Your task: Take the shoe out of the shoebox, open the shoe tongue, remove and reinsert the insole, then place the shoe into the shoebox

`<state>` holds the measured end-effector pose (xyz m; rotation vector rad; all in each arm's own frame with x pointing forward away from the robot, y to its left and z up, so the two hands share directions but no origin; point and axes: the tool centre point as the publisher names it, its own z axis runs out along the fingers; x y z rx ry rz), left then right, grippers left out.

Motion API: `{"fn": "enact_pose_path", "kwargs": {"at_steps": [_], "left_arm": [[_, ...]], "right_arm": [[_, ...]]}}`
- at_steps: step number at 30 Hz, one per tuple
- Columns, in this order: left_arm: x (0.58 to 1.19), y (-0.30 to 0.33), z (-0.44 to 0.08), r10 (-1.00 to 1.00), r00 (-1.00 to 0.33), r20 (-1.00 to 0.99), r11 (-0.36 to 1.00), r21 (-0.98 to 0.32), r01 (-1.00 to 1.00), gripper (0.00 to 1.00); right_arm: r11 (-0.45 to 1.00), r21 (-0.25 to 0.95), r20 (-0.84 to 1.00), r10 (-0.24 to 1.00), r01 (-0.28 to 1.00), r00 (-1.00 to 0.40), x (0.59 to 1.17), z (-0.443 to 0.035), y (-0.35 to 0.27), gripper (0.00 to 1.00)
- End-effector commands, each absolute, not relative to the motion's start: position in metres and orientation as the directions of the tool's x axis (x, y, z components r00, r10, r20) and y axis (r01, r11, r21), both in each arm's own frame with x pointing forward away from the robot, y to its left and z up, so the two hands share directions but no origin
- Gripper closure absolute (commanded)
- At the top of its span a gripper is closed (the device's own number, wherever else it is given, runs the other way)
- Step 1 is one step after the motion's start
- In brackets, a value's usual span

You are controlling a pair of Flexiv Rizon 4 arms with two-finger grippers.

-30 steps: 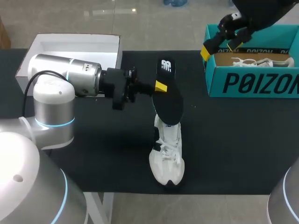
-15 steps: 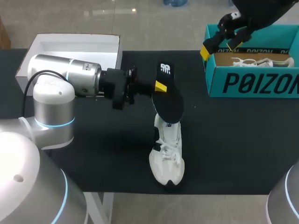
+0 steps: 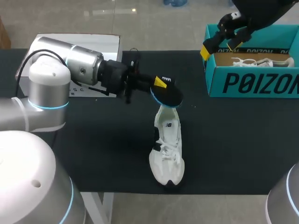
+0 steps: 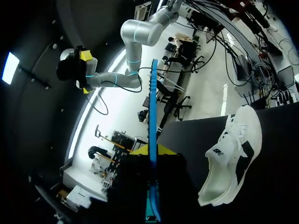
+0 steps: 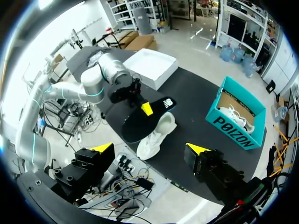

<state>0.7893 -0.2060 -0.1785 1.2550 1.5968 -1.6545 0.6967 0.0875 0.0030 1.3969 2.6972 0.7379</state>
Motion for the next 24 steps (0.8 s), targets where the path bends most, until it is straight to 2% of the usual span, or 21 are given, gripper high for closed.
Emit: {"fn": "enact_pose_path", "kwargs": {"at_steps": [1, 6, 11, 12, 14, 24], "left_arm": [[0.801, -0.206, -0.184, 0.239, -0.826, -0.511, -0.199, -0.858, 0.473, 1.00], [0.808, -0.207, -0.183, 0.188, -0.922, -0.340, -0.091, -0.940, 0.328, 1.00], [0.811, -0.208, -0.185, 0.160, -0.949, -0.272, -0.056, -0.962, 0.267, 1.00], [0.811, -0.209, -0.186, 0.162, -0.947, -0.279, -0.058, -0.960, 0.273, 1.00], [0.807, -0.207, -0.178, 0.168, -0.912, -0.374, -0.198, -0.919, 0.340, 1.00], [0.807, -0.207, -0.178, 0.168, -0.912, -0.374, -0.198, -0.919, 0.340, 1.00]], "right_arm": [[0.490, 0.410, 0.198, 0.775, 0.769, -0.600, 0.699, 0.003, 0.089, 0.00], [0.490, 0.410, 0.198, 0.775, 0.769, -0.600, 0.699, 0.003, 0.089, 0.00], [0.490, 0.410, 0.198, 0.775, 0.769, -0.600, 0.699, 0.003, 0.089, 0.00], [0.490, 0.410, 0.198, 0.775, 0.769, -0.600, 0.699, 0.003, 0.089, 0.00], [0.490, 0.410, 0.198, 0.775, 0.769, -0.600, 0.699, 0.003, 0.089, 0.00], [0.490, 0.410, 0.198, 0.775, 0.769, -0.600, 0.699, 0.003, 0.089, 0.00]]}}
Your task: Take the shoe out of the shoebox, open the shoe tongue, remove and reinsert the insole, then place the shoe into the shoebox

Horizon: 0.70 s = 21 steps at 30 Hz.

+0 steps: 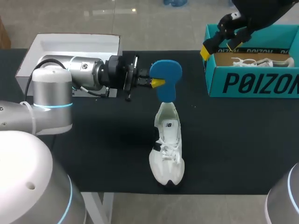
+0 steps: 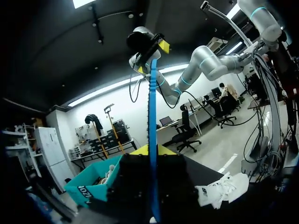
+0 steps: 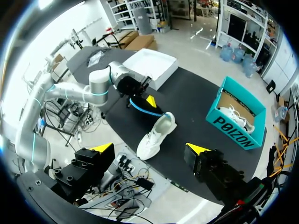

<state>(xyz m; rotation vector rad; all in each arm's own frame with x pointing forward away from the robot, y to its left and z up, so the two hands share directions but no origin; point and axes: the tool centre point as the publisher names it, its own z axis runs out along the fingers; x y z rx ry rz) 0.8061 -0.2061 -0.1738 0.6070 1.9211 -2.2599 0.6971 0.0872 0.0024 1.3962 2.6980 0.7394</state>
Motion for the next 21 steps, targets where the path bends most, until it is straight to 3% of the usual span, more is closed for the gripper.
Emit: {"fn": "enact_pose_path", "kwargs": {"at_steps": [1, 17, 21], "left_arm": [[0.8066, -0.2074, -0.1775, 0.168, -0.912, -0.374, -0.198, -0.919, 0.340, 1.00], [0.8066, -0.2074, -0.1775, 0.168, -0.912, -0.374, -0.198, -0.919, 0.340, 1.00], [0.8125, -0.2088, -0.1807, 0.176, -0.945, -0.276, -0.170, -0.954, 0.247, 1.00]], "right_arm": [[0.490, 0.410, 0.198, 0.775, 0.769, -0.600, 0.6988, 0.0031, 0.0891, 0.00], [0.490, 0.410, 0.198, 0.775, 0.769, -0.600, 0.6988, 0.0031, 0.0891, 0.00], [0.490, 0.410, 0.198, 0.775, 0.769, -0.600, 0.6988, 0.0031, 0.0891, 0.00]]}}
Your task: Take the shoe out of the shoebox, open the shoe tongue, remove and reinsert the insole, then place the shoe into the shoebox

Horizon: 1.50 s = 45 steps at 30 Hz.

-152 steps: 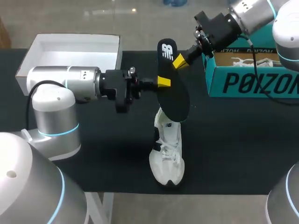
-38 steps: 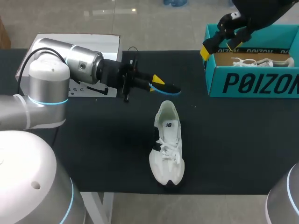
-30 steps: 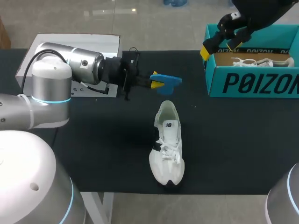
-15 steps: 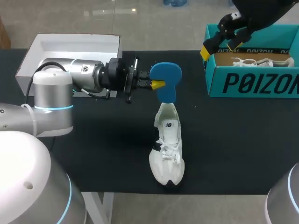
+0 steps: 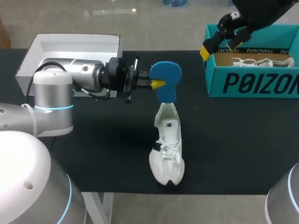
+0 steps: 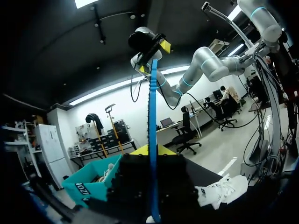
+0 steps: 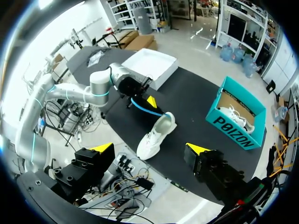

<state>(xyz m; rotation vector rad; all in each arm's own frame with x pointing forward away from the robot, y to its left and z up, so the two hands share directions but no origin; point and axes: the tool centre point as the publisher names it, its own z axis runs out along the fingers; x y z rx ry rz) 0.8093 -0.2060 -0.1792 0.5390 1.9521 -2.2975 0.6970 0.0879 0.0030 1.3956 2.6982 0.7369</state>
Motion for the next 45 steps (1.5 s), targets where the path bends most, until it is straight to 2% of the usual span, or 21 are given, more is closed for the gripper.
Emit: {"fn": "enact_pose_path", "kwargs": {"at_steps": [1, 5, 17, 31, 36, 38, 39, 45], "left_arm": [[0.812, -0.209, -0.179, 0.171, -0.950, -0.262, -0.149, -0.960, 0.238, 1.00], [0.813, -0.212, -0.178, 0.205, -0.972, -0.114, -0.071, -0.992, 0.101, 1.00], [0.829, -0.211, -0.184, 0.222, -0.962, 0.161, -0.083, -0.980, -0.183, 1.00], [0.855, -0.216, -0.192, 0.263, -0.849, 0.459, -0.008, -0.879, -0.477, 1.00], [0.860, -0.214, -0.193, 0.296, -0.809, 0.508, -0.055, -0.836, -0.545, 1.00], [0.860, -0.213, -0.189, 0.400, -0.790, 0.465, -0.127, -0.825, -0.550, 1.00], [0.860, -0.210, -0.186, 0.360, -0.849, 0.386, -0.193, -0.860, -0.473, 1.00], [0.860, -0.210, -0.186, 0.360, -0.849, 0.386, -0.193, -0.860, -0.473, 1.00]], "right_arm": [[0.490, 0.410, 0.198, 0.775, 0.769, -0.600, 0.699, 0.003, 0.089, 0.00], [0.490, 0.410, 0.198, 0.775, 0.769, -0.600, 0.699, 0.003, 0.089, 0.00], [0.490, 0.410, 0.198, 0.775, 0.769, -0.600, 0.699, 0.003, 0.089, 0.00], [0.490, 0.410, 0.198, 0.775, 0.769, -0.600, 0.699, 0.003, 0.089, 0.00], [0.490, 0.410, 0.198, 0.775, 0.769, -0.600, 0.699, 0.003, 0.089, 0.00], [0.490, 0.410, 0.198, 0.775, 0.769, -0.600, 0.699, 0.003, 0.089, 0.00], [0.490, 0.410, 0.198, 0.775, 0.769, -0.600, 0.699, 0.003, 0.089, 0.00], [0.490, 0.410, 0.198, 0.775, 0.769, -0.600, 0.699, 0.003, 0.089, 0.00]]}}
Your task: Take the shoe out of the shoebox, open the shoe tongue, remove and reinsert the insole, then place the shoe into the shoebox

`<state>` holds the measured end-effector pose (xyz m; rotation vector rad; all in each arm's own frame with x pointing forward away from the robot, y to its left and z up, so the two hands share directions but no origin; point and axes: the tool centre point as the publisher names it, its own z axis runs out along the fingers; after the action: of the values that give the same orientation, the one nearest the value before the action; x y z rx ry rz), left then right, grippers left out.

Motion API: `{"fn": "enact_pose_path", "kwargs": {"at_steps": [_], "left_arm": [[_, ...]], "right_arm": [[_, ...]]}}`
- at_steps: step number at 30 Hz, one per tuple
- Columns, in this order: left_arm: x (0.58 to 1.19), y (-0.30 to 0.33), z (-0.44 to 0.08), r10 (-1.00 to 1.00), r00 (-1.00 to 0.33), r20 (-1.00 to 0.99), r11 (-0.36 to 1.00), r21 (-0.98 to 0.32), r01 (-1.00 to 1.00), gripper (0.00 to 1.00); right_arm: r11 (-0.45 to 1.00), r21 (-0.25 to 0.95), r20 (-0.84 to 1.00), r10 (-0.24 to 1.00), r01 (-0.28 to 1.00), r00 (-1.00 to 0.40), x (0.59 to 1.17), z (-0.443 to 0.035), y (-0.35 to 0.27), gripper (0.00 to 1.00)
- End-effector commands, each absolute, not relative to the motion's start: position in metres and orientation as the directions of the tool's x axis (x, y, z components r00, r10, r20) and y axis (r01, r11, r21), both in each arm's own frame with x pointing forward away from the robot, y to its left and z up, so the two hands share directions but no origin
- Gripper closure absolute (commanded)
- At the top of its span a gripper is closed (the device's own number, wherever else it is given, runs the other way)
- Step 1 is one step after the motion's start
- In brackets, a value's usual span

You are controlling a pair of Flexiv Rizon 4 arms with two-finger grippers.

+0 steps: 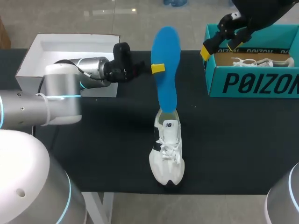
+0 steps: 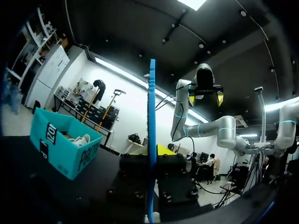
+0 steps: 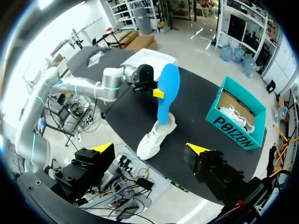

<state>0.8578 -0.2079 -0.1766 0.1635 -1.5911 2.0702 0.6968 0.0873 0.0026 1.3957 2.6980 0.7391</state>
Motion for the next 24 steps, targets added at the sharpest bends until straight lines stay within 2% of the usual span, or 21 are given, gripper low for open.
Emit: {"fn": "enact_pose_path", "kwargs": {"at_steps": [1, 10, 16, 24], "left_arm": [[0.860, -0.210, -0.186, 0.360, -0.849, 0.386, -0.193, -0.860, -0.473, 1.00], [0.860, -0.210, -0.186, 0.360, -0.849, 0.386, -0.193, -0.860, -0.473, 1.00], [0.872, -0.218, -0.183, 0.229, -0.780, 0.583, -0.133, -0.775, -0.618, 1.00], [0.883, -0.222, -0.180, 0.097, -0.594, 0.798, -0.081, -0.589, -0.804, 1.00]], "right_arm": [[0.490, 0.410, 0.198, 0.775, 0.769, -0.600, 0.699, 0.003, 0.089, 0.00], [0.490, 0.410, 0.198, 0.775, 0.769, -0.600, 0.699, 0.003, 0.089, 0.00], [0.490, 0.410, 0.198, 0.775, 0.769, -0.600, 0.699, 0.003, 0.089, 0.00], [0.490, 0.410, 0.198, 0.775, 0.769, -0.600, 0.699, 0.003, 0.089, 0.00]]}}
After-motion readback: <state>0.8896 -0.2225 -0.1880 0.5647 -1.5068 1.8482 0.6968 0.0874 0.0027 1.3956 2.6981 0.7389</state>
